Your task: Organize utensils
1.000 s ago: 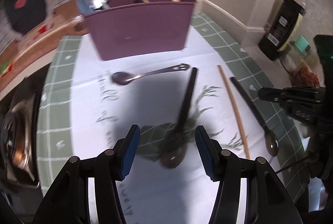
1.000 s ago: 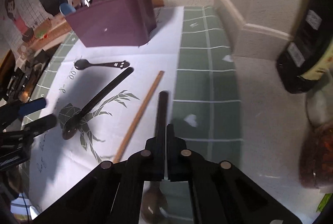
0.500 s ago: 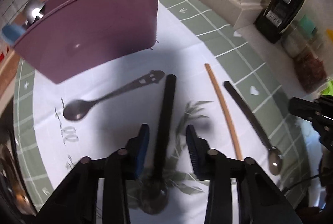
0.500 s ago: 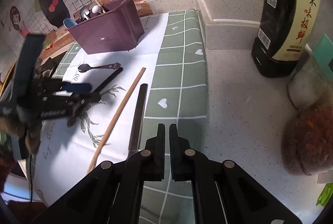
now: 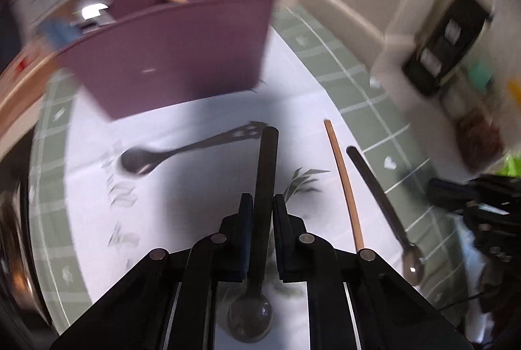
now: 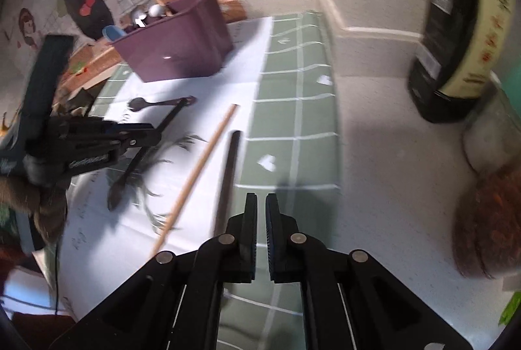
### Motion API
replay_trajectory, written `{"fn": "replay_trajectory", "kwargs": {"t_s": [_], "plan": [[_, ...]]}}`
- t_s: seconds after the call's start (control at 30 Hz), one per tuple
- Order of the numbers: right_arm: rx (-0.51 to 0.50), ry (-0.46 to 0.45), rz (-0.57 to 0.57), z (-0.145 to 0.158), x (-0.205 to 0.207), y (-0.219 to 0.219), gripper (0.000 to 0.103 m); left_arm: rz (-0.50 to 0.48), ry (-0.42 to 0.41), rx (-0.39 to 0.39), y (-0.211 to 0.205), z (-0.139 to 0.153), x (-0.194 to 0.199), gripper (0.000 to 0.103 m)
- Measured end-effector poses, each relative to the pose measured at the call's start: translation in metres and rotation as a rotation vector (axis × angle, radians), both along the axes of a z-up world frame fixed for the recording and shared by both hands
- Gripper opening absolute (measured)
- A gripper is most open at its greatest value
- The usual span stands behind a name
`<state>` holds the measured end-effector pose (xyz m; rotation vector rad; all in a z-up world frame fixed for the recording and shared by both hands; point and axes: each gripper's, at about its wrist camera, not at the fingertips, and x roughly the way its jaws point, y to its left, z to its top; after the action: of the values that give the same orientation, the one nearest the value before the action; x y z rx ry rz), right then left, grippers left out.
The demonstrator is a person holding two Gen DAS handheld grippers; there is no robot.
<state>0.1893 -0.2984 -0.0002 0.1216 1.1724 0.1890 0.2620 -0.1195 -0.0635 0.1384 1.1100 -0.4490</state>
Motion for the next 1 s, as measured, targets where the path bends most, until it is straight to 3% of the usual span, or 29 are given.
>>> {"fn": "replay_trajectory", "kwargs": {"t_s": [0.17, 0.3, 0.47, 0.53, 0.6, 0.9, 1.0], "plan": [[0.028, 0.024, 0.048, -0.012, 0.017, 0.026, 0.015, 0.126, -0.071, -0.11, 0.043, 0.015, -0.034, 0.012], [-0.049, 0.053, 0.054, -0.024, 0.031, 0.045, 0.015, 0.185, -0.099, -0.168, 0.067, 0.025, -0.055, 0.012], [-0.091, 0.062, 0.054, -0.028, 0.039, 0.058, 0.015, 0.214, -0.124, -0.185, 0.087, 0.037, -0.069, 0.012], [-0.103, 0.061, 0.058, -0.029, 0.038, 0.06, 0.005, 0.222, -0.134, -0.195, 0.09, 0.04, -0.07, 0.012], [-0.104, 0.067, 0.071, -0.029, 0.035, 0.061, 0.003, 0.23, -0.144, -0.21, 0.096, 0.045, -0.074, 0.012], [0.008, -0.097, 0.026, 0.023, 0.0, 0.038, 0.002, 0.235, -0.162, -0.274, 0.107, 0.058, -0.086, 0.012], [-0.003, -0.043, 0.061, 0.019, 0.0, 0.04, 0.005, 0.242, -0.154, -0.284, 0.109, 0.058, -0.086, 0.012]]}}
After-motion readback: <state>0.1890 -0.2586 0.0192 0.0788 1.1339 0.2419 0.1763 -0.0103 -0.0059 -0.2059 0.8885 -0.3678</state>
